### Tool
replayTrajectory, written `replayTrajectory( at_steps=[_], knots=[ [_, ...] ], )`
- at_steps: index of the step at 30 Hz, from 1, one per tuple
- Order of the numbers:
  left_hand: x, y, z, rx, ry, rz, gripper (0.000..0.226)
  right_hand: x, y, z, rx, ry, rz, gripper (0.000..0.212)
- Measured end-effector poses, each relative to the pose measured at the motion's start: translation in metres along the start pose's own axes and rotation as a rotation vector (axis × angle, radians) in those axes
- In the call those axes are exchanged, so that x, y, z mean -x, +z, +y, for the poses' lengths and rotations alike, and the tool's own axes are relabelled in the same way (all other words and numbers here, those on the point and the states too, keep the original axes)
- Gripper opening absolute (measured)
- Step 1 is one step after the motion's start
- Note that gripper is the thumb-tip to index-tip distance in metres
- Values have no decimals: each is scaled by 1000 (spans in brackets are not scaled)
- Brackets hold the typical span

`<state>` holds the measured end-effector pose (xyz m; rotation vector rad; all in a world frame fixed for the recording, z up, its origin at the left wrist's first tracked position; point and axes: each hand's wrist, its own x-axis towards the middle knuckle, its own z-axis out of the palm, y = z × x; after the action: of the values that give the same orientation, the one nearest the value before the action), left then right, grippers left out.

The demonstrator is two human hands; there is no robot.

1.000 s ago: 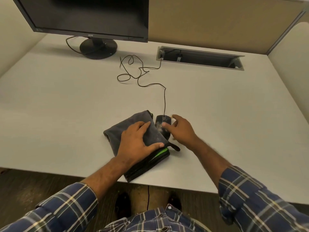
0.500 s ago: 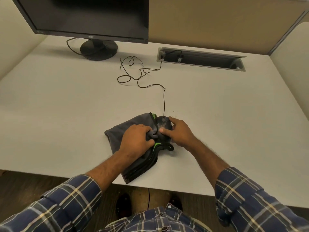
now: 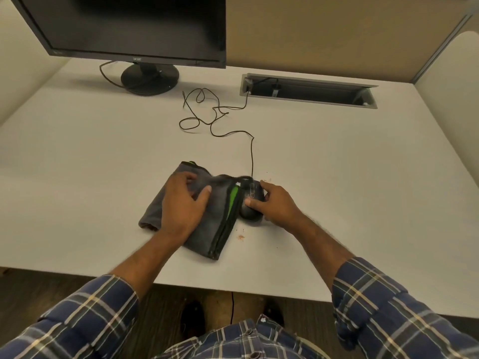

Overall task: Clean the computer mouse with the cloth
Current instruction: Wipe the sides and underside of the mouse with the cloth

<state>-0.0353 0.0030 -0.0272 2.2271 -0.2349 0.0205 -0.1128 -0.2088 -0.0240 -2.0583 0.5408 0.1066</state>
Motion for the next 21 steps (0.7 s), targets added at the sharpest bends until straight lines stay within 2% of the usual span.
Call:
replayTrajectory(
  at_steps=[2, 4, 7, 8, 11, 13, 15, 17, 21],
  knots=[
    [9, -4, 3, -99, 305, -68, 30, 0, 0, -1, 0, -11, -2, 58],
    [14, -10, 3, -216, 552, -286, 41, 0, 0, -1, 10, -17, 0, 57],
    [11, -21, -3, -461, 581, -734, 98, -1, -1, 1, 29, -25, 4, 52],
    [8, -26, -9, -493, 578, -845, 111, -1, -1, 1, 27, -26, 6, 50],
    [-8, -46, -25, -545, 618, -1004, 120, -2, -1, 2, 35, -42, 10, 43],
    [-15, -55, -32, -626, 658, -999, 107, -3, -2, 3, 37, -47, 8, 42],
    [-16, -59, -36, -608, 662, -915, 84, -3, -2, 5, 42, -48, 8, 44],
    [-11, -59, -36, -533, 588, -793, 71, -4, -1, 6, 48, -47, 9, 45],
    [-6, -48, -25, -441, 426, -517, 58, -4, 0, 4, 40, -54, 21, 51]
  ],
)
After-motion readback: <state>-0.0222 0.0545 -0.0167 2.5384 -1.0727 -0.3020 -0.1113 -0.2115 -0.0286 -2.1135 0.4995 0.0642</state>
